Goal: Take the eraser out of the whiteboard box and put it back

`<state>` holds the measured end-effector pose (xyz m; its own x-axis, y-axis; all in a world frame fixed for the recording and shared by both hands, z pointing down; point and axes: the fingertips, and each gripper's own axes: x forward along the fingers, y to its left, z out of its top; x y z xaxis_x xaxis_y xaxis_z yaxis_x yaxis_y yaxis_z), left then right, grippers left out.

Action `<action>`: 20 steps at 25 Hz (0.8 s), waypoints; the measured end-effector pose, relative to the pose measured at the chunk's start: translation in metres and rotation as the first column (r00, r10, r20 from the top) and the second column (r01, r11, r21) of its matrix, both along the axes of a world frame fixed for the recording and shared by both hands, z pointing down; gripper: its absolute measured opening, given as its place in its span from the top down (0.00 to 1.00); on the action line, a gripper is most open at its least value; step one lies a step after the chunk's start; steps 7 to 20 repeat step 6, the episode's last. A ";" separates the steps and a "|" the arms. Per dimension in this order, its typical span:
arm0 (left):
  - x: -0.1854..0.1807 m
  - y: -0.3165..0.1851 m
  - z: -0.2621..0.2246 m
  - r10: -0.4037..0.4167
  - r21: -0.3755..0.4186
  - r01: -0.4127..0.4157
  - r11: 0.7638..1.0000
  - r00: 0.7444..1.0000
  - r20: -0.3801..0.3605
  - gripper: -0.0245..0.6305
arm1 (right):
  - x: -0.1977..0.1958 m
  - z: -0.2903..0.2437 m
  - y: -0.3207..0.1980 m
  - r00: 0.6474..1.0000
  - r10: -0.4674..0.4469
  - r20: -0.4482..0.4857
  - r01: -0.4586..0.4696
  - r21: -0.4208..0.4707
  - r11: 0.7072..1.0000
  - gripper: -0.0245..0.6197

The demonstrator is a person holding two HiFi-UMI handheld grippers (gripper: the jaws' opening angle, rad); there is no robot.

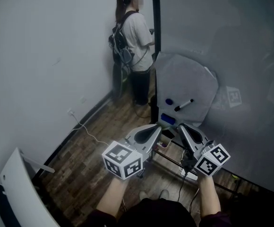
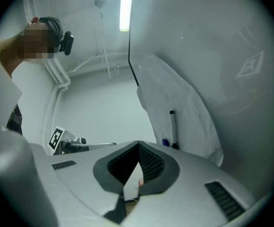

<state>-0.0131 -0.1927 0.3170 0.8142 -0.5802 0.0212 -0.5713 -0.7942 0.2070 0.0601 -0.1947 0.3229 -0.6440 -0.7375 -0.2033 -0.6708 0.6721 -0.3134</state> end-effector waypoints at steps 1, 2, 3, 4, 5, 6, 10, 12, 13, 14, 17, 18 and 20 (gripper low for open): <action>0.000 0.000 0.000 0.000 -0.001 0.000 1.000 1.000 0.000 0.96 | 0.000 0.000 0.000 1.000 0.000 0.001 0.000 -0.002 1.000 0.96; 0.000 -0.001 0.000 0.000 -0.002 0.000 1.000 1.000 0.000 0.96 | 0.000 0.000 0.000 1.000 0.000 0.001 0.000 -0.003 1.000 0.96; 0.000 -0.001 0.000 0.000 -0.002 0.000 1.000 1.000 0.000 0.96 | 0.000 0.001 -0.001 1.000 0.000 0.001 0.000 -0.004 1.000 0.96; 0.000 -0.001 0.000 0.000 -0.003 0.000 1.000 1.000 0.000 0.96 | 0.001 0.000 -0.001 1.000 0.000 0.001 0.000 -0.004 1.000 0.96; 0.000 -0.002 0.001 -0.001 -0.004 0.001 1.000 1.000 0.000 0.96 | 0.001 0.000 -0.001 1.000 0.000 0.002 0.000 -0.004 1.000 0.96; 0.000 -0.002 0.001 -0.001 -0.004 0.001 1.000 1.000 0.001 0.96 | 0.001 0.000 -0.002 1.000 0.000 0.002 0.000 -0.003 1.000 0.96; 0.000 -0.002 0.001 -0.001 -0.004 0.001 1.000 1.000 0.001 0.96 | 0.001 0.000 -0.002 1.000 0.000 0.002 0.000 -0.003 1.000 0.96; 0.000 -0.002 0.001 -0.001 -0.004 0.001 1.000 1.000 0.001 0.96 | 0.001 0.000 -0.002 1.000 0.000 0.002 0.000 -0.003 1.000 0.96; 0.000 -0.002 0.001 -0.001 -0.004 0.001 1.000 1.000 0.001 0.96 | 0.001 0.000 -0.002 1.000 0.000 0.002 0.000 -0.003 1.000 0.96; 0.000 -0.002 0.001 -0.001 -0.004 0.001 1.000 1.000 0.001 0.96 | 0.001 0.000 -0.002 1.000 0.000 0.002 0.000 -0.003 1.000 0.96; 0.000 -0.002 0.001 -0.001 -0.004 0.001 1.000 1.000 0.001 0.96 | 0.001 0.000 -0.002 1.000 0.000 0.002 0.000 -0.003 1.000 0.96; 0.000 -0.002 0.001 -0.001 -0.004 0.001 1.000 1.000 0.001 0.96 | 0.001 0.000 -0.002 1.000 0.000 0.002 0.000 -0.003 1.000 0.96; 0.000 -0.002 0.001 -0.001 -0.004 0.001 1.000 1.000 0.001 0.96 | 0.001 0.000 -0.002 1.000 0.000 0.002 0.000 -0.003 1.000 0.96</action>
